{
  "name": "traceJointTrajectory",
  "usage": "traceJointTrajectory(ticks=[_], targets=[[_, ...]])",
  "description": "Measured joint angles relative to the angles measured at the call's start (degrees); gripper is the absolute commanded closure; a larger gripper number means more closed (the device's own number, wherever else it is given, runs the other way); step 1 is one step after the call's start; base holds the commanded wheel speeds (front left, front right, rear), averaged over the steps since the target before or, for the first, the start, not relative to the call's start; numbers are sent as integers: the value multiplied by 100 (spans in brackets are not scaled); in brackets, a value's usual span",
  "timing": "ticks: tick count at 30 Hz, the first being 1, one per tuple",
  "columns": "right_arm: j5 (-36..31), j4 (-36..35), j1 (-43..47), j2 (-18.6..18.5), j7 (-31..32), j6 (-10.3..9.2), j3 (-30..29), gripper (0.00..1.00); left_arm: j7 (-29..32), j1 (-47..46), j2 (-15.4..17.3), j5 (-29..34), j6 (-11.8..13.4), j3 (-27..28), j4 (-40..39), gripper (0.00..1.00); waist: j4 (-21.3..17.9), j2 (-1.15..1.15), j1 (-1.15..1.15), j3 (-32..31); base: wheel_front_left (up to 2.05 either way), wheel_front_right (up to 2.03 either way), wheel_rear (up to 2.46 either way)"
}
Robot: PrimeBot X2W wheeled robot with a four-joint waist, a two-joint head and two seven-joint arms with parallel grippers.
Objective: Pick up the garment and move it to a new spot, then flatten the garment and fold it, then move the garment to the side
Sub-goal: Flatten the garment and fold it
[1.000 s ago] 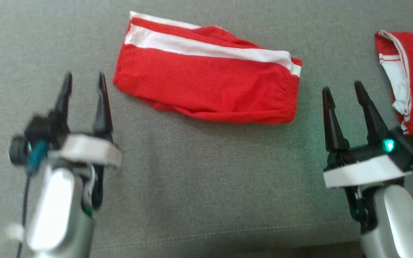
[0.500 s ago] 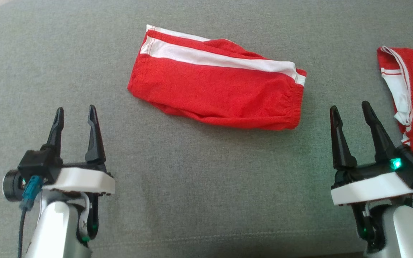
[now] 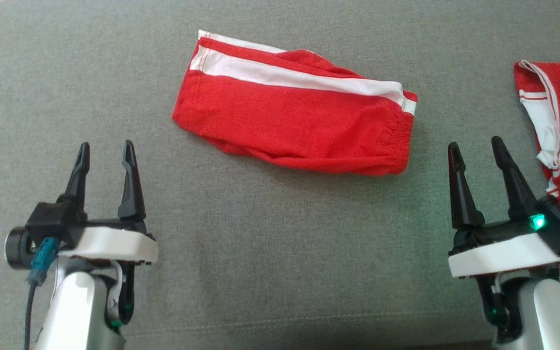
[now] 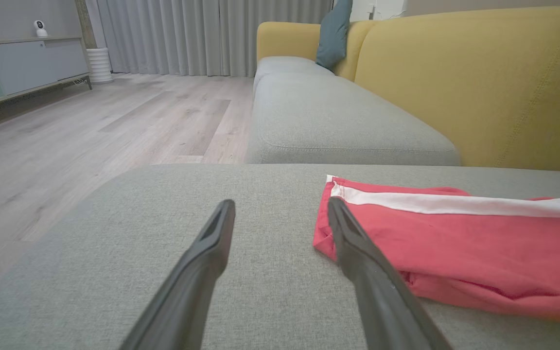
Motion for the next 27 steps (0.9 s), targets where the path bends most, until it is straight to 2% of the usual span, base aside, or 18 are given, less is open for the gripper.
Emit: traceJointTrajectory(ticks=[4,7,11,15,21,25,26,27], targets=[[3,-37,-4,11,0,0,-5,0,0,-74,10,0,-154,-56,64,0,-21,0,0,104,0,0,0],[8,-77,-20,13,0,0,-4,0,99,-435,34,0,-386,-221,286,0,-36,0,0,247,0,0,0],[9,-82,-118,15,1,0,65,0,504,-1406,37,-14,-722,-421,899,0,-96,0,1,463,0,0,0],[22,-55,-324,21,-3,0,160,0,992,-2236,58,-166,-957,-549,1828,0,-254,0,1,626,0,0,0],[124,104,-370,24,-60,0,252,0,1666,-2916,167,-363,-1083,-621,3256,0,-492,0,1,768,0,0,0],[171,154,-369,25,-96,0,246,0,1997,-3273,209,-369,-1132,-732,3700,0,-538,0,0,777,0,0,0],[186,158,-369,25,-104,0,243,0,2080,-3352,210,-392,-1132,-768,3767,7,-534,0,0,773,0,0,0],[220,164,-369,25,-104,0,243,0,2147,-3410,211,-412,-1133,-804,3823,67,-528,0,0,768,0,0,0]])
